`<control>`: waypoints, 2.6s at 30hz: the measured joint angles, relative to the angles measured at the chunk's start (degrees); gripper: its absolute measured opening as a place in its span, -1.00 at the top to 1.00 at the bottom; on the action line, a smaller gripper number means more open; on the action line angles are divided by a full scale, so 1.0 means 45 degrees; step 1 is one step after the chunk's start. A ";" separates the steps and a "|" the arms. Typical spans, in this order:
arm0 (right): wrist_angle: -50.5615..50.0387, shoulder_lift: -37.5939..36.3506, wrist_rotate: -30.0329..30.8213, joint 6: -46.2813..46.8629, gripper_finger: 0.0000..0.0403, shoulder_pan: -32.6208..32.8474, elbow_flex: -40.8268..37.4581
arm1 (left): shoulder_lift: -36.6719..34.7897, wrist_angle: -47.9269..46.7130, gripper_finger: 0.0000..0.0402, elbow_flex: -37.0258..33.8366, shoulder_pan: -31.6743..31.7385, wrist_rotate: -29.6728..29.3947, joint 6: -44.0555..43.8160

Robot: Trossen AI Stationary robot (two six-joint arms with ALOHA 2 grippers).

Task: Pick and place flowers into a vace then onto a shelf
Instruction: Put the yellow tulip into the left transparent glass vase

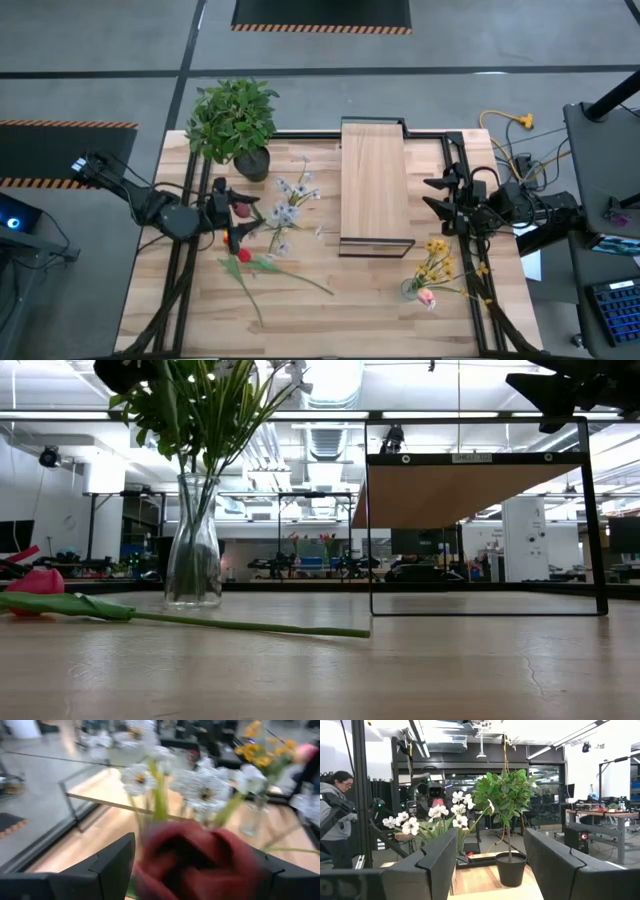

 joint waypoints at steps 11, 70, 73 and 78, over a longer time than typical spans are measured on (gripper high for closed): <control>0.0000 0.0000 0.0001 0.0189 -0.09 -0.0005 0.0000 | 0.0893 -0.0873 -0.29 0.1736 0.0000 0.1711 0.0230; -0.0309 0.0000 -0.0021 0.0427 -0.09 -0.0004 0.0000 | 0.3413 -1.4874 -0.28 0.4902 0.0000 0.8036 -1.7403; -0.0447 0.0000 -0.0307 0.0427 -0.09 0.0000 0.0000 | 0.4206 -1.4775 -0.28 0.4362 -0.0004 0.9037 -1.7312; -0.0452 0.0000 -0.1037 0.0326 -0.09 -0.0001 0.0000 | 0.5301 -1.4794 -0.28 0.3279 -0.0262 1.0726 -1.7250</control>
